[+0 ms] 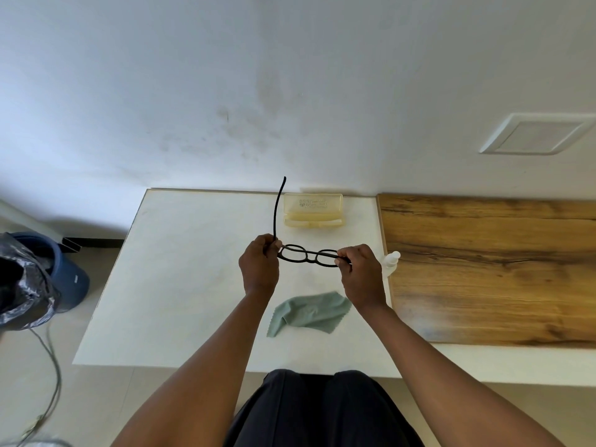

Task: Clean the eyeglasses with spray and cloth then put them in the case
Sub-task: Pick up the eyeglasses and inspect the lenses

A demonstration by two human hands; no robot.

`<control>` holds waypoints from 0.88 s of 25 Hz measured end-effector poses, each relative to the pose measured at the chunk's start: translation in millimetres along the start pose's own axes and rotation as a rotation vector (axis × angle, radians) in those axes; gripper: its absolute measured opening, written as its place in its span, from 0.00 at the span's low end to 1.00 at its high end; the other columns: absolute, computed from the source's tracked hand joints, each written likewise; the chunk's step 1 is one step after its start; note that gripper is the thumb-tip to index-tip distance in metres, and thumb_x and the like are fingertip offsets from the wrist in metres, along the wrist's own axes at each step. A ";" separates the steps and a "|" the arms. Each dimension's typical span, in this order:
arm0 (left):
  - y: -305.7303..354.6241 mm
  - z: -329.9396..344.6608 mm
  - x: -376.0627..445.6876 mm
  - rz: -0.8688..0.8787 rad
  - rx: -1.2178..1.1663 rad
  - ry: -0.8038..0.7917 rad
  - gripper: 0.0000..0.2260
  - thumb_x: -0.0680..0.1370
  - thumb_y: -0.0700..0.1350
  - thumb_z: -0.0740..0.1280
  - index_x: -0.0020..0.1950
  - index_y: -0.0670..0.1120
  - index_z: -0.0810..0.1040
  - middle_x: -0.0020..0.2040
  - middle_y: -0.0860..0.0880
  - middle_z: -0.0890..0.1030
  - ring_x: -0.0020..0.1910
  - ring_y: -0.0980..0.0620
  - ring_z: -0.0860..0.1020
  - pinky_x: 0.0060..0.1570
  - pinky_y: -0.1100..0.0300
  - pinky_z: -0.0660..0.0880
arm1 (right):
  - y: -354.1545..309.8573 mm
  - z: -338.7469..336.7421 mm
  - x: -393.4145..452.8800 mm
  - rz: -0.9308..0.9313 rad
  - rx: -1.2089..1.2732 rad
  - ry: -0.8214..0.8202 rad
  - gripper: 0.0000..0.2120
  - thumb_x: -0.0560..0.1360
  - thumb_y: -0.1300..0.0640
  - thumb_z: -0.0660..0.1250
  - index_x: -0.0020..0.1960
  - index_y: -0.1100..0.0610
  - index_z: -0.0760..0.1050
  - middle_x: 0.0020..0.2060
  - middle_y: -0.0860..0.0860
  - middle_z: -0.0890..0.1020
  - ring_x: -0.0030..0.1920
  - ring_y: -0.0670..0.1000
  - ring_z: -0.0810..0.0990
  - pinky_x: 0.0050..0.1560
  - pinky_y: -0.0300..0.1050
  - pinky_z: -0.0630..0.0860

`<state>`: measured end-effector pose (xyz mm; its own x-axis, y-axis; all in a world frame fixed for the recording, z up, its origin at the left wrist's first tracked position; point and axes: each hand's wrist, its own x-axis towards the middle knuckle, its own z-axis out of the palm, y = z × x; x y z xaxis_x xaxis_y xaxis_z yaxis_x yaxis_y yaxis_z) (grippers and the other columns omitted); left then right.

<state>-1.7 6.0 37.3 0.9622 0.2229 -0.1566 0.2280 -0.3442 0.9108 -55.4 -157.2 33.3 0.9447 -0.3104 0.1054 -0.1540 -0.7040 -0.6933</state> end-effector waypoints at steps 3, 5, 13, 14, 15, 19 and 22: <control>-2.4 -2.0 -1.0 -0.019 -0.044 -0.018 0.03 0.75 0.40 0.66 0.46 0.43 0.79 0.41 0.46 0.81 0.43 0.45 0.79 0.46 0.61 0.73 | -3.0 0.9 0.5 -0.030 -0.097 -0.067 0.09 0.75 0.64 0.65 0.54 0.63 0.78 0.50 0.61 0.74 0.46 0.57 0.77 0.46 0.46 0.74; -3.3 -3.2 -2.0 -0.029 -0.065 -0.019 0.03 0.75 0.40 0.66 0.46 0.43 0.79 0.39 0.47 0.81 0.43 0.45 0.79 0.47 0.56 0.73 | -6.0 1.8 1.5 -0.045 -0.136 -0.083 0.09 0.76 0.64 0.63 0.54 0.63 0.79 0.48 0.60 0.74 0.47 0.58 0.76 0.45 0.49 0.76; -8.0 -7.4 -1.2 -0.069 -0.083 -0.014 0.02 0.75 0.41 0.66 0.44 0.45 0.79 0.35 0.51 0.78 0.40 0.46 0.80 0.38 0.70 0.72 | -16.0 4.4 3.9 0.018 -0.047 0.038 0.09 0.76 0.63 0.63 0.53 0.62 0.79 0.43 0.60 0.76 0.43 0.57 0.77 0.42 0.41 0.69; -8.8 -8.1 -1.7 -0.076 -0.088 -0.017 0.02 0.76 0.41 0.66 0.44 0.45 0.78 0.34 0.52 0.78 0.40 0.46 0.80 0.38 0.70 0.72 | -17.2 4.9 5.6 0.049 -0.024 0.055 0.09 0.76 0.62 0.63 0.53 0.61 0.79 0.44 0.60 0.76 0.44 0.57 0.77 0.42 0.40 0.67; -9.6 -8.7 -2.0 -0.082 -0.092 -0.020 0.02 0.76 0.41 0.66 0.43 0.45 0.78 0.34 0.52 0.78 0.40 0.45 0.80 0.41 0.66 0.74 | -18.6 5.5 7.6 0.082 -0.005 0.072 0.09 0.76 0.61 0.63 0.53 0.60 0.79 0.44 0.60 0.77 0.44 0.58 0.77 0.41 0.39 0.65; -14.6 -11.3 -3.0 -0.103 -0.109 -0.018 0.03 0.76 0.41 0.66 0.43 0.46 0.77 0.34 0.51 0.78 0.41 0.44 0.80 0.48 0.55 0.75 | -23.3 4.2 15.6 0.165 0.073 0.144 0.08 0.76 0.60 0.64 0.52 0.61 0.79 0.42 0.61 0.79 0.43 0.59 0.77 0.40 0.40 0.65; -15.9 -12.1 -2.8 -0.113 -0.117 -0.003 0.03 0.76 0.41 0.66 0.42 0.46 0.77 0.34 0.50 0.78 0.41 0.43 0.80 0.48 0.55 0.75 | -25.2 2.6 18.5 0.154 0.112 0.173 0.08 0.76 0.60 0.63 0.50 0.63 0.79 0.42 0.60 0.81 0.43 0.58 0.78 0.42 0.41 0.68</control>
<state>-9.8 21.9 27.9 0.9320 0.2513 -0.2613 0.3158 -0.2088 0.9256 -33.2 -143.5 50.9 0.8477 -0.5197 0.1065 -0.2498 -0.5681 -0.7841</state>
